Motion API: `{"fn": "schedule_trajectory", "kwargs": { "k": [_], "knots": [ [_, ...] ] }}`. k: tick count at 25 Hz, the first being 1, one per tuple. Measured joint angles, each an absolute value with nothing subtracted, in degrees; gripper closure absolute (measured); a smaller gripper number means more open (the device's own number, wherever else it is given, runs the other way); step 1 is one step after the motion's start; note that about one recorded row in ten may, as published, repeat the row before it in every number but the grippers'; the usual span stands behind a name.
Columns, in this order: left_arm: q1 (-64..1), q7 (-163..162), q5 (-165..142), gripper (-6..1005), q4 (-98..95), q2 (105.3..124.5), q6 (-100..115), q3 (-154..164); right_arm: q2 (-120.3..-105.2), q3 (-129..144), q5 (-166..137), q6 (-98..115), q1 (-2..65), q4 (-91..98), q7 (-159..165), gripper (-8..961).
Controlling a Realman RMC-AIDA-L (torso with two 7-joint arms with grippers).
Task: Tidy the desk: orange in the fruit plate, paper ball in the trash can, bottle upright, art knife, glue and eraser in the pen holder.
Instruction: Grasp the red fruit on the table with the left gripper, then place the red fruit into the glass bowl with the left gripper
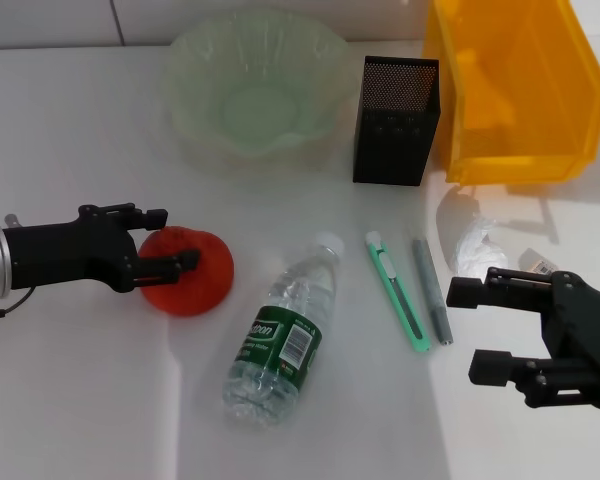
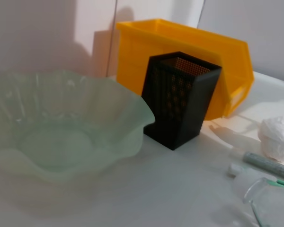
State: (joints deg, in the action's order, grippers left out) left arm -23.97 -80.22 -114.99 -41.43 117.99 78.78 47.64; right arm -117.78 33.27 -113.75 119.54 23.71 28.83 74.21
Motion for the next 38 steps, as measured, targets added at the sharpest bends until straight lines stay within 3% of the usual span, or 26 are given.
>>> {"fn": "schedule_trajectory", "kwargs": {
  "k": [7,9,16,20,30,36,38],
  "knots": [
    [-24.8,-79.7,-116.0,246,-40.3,118.03,78.4,47.3,-117.78,33.3,-113.8,119.0,23.6,28.8,74.2,197],
    [-24.8,-79.6,-115.9,476,-40.3,118.03,78.4,47.3,-117.77,33.3,-113.8,119.0,23.6,28.8,74.2,198],
    [-24.9,-80.0,-115.7,712,-40.2,118.03,78.7,47.2,-117.77,33.0,-113.8,119.0,23.6,28.8,74.2,201],
    [-25.0,-80.1,-115.7,774,-40.2,118.03,79.0,47.2,-117.77,33.0,-113.8,119.0,23.6,28.8,74.2,203],
    [-25.5,-81.9,-108.0,810,-40.7,117.68,86.6,41.7,-117.89,33.0,-113.4,119.1,23.0,28.8,74.2,207],
    [-29.6,-82.7,-98.2,866,-40.3,118.53,82.8,39.1,-118.76,32.9,-113.3,119.0,22.2,28.1,72.4,209],
    [-36.1,-82.6,-93.4,878,-36.3,118.80,73.2,40.8,-118.95,32.9,-113.3,118.9,22.1,27.5,71.9,210]
  ]
}}
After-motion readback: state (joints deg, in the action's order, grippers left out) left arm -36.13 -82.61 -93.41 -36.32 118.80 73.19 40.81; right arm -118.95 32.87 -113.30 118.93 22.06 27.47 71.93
